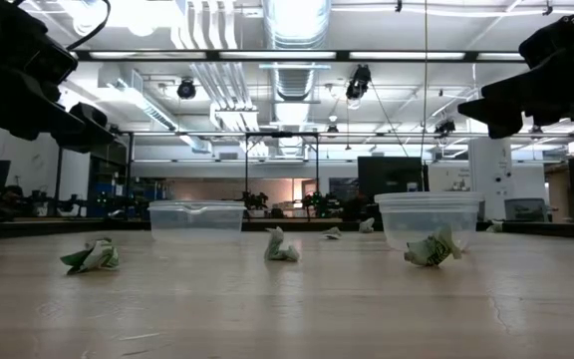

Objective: Pick and place Stevia / Truvia into bins

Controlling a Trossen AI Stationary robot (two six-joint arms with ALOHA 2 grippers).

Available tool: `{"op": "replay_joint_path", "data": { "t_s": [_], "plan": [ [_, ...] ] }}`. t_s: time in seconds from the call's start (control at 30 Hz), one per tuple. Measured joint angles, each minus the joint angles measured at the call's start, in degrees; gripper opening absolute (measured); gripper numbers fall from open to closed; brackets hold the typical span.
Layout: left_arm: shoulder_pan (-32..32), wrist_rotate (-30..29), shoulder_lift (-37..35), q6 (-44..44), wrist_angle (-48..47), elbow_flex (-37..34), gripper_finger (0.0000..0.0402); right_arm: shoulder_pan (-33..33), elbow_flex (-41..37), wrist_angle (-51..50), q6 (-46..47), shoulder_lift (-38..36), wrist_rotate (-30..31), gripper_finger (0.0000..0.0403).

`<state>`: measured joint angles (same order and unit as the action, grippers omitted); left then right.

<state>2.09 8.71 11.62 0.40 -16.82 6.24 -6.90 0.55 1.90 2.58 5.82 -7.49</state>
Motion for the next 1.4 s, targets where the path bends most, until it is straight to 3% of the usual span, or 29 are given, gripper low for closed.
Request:
{"op": "replay_joint_path", "data": {
  "t_s": [1.07, 1.4],
  "plan": [
    [0.02, 0.01, 0.00, 0.00, 0.02, 0.00, 0.0209, -0.01, 0.00, -0.27, 3.27, 0.00, -0.01, 0.0249],
    [0.02, 0.02, 0.00, 0.00, 0.00, 0.00, 0.0209, -0.02, 0.01, 1.11, -0.01, -0.09, -0.01, 0.0248]
  ]
}}
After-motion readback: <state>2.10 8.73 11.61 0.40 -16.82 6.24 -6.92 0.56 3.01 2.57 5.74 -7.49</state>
